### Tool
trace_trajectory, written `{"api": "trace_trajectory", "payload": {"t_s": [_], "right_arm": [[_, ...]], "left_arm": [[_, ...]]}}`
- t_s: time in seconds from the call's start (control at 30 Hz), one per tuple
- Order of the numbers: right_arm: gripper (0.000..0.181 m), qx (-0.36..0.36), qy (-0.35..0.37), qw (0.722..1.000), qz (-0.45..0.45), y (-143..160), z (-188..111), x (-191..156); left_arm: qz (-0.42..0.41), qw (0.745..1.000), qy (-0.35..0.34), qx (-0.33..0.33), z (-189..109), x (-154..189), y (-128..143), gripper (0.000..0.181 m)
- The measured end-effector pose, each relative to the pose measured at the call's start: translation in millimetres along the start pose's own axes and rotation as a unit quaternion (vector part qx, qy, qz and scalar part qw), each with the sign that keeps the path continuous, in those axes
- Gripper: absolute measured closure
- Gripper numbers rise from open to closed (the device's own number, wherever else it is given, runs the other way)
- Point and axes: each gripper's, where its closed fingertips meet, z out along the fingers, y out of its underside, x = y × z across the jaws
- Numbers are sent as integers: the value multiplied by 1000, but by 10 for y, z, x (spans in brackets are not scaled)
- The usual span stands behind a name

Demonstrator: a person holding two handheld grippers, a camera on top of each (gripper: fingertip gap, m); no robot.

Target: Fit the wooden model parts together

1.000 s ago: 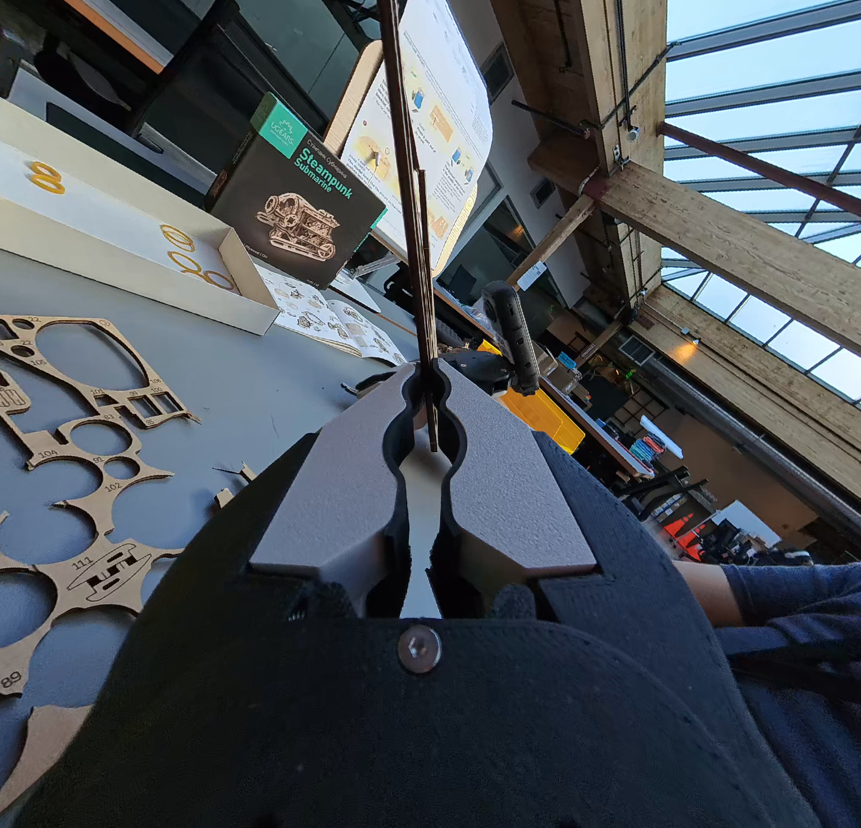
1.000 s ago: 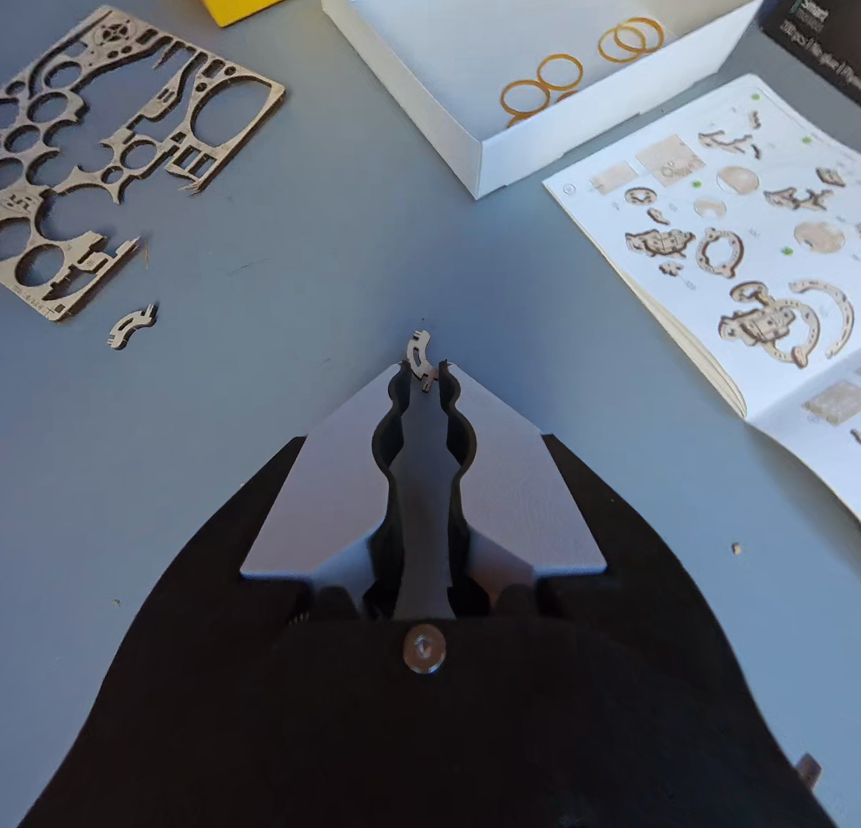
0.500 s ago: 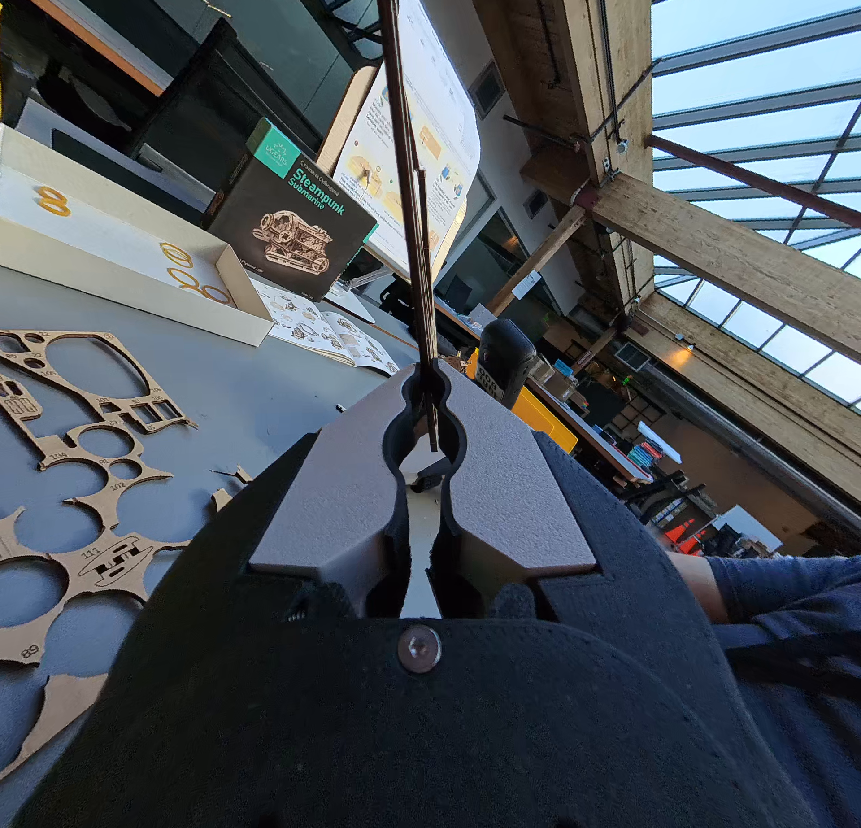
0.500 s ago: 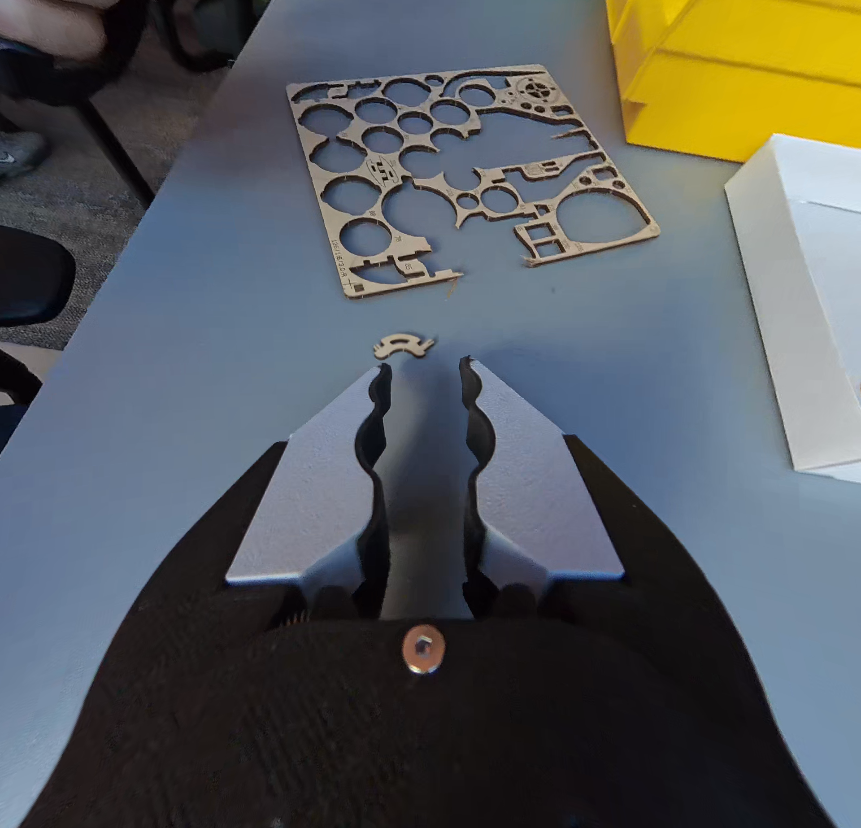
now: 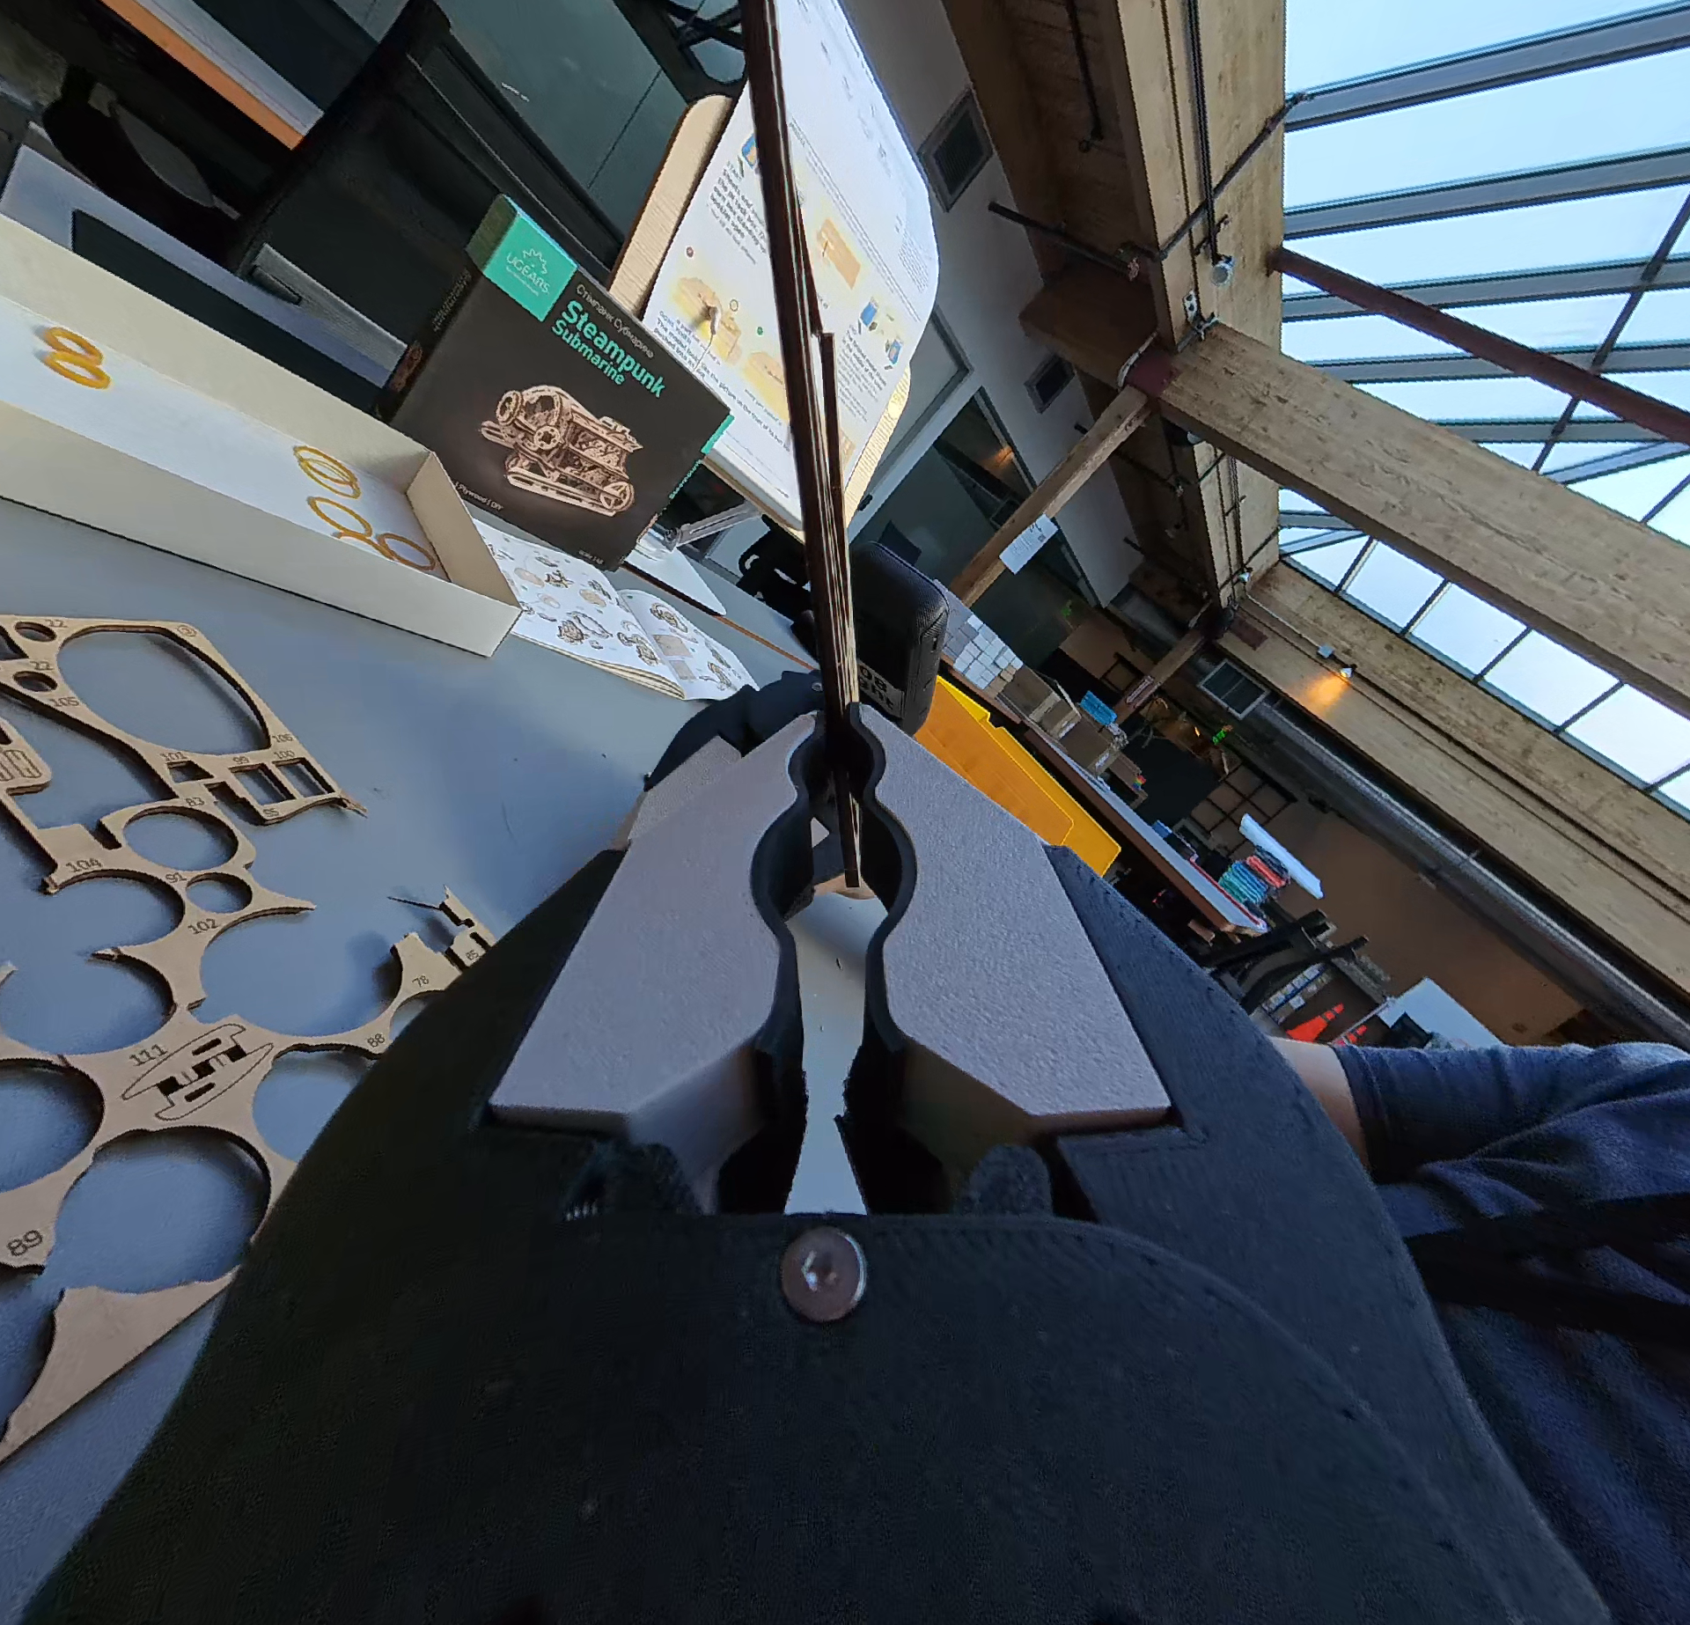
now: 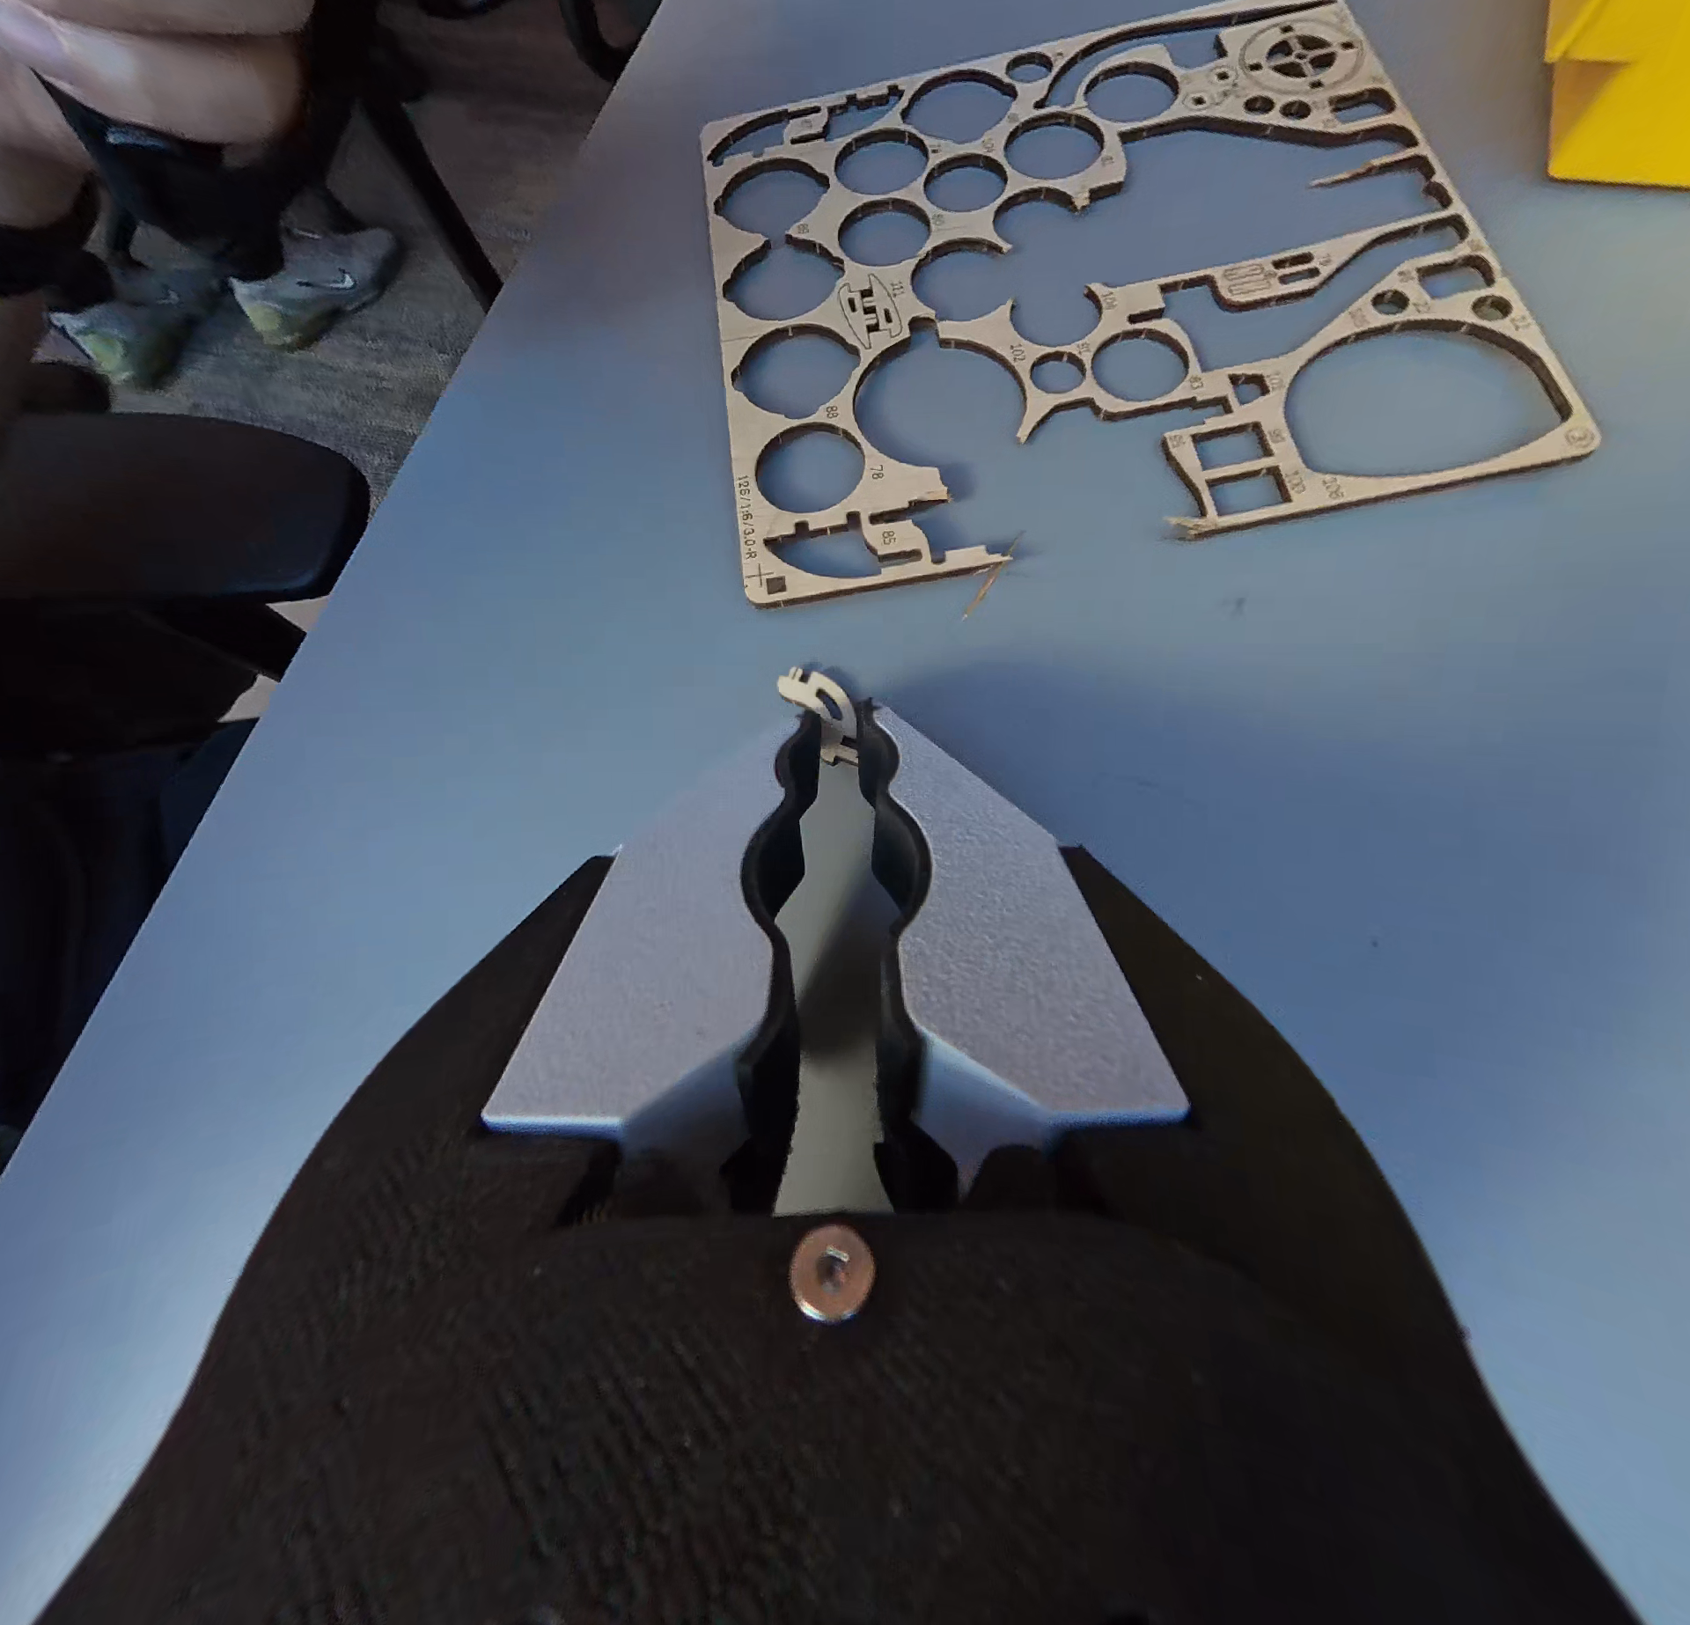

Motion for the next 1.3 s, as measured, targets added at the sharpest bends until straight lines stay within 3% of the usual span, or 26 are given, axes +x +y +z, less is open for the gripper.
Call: {"api": "trace_trajectory", "payload": {"t_s": [0.27, 0.4, 0.47, 0.57, 0.87, 1.1, 1.3], "right_arm": [[175, 14, 178, 981, 73, 306, -445, 40], [175, 48, 309, 938, 151, 532, -948, 241], [175, 58, 336, 921, 186, 621, -1100, 302], [175, 53, 352, 909, 217, 696, -1131, 371], [175, 43, 365, 906, 211, 706, -1100, 380], [173, 35, 331, 913, 236, 793, -1003, 366], [157, 58, 321, 925, 198, 623, -969, 313]], "left_arm": [[-1, 1000, 11, 3, 5, 47, 4, 181], [2, 1000, 10, -7, 39, 53, 48, 181], [1, 1000, 10, -13, 91, 46, 90, 181], [-7, 1000, 16, -18, 187, 24, 136, 181], [-3, 1000, 0, -27, 229, -12, 141, 181], [-10, 1000, 10, -21, 218, 2, 86, 181], [-2, 999, 3, -33, 237, -19, 106, 181]]}}
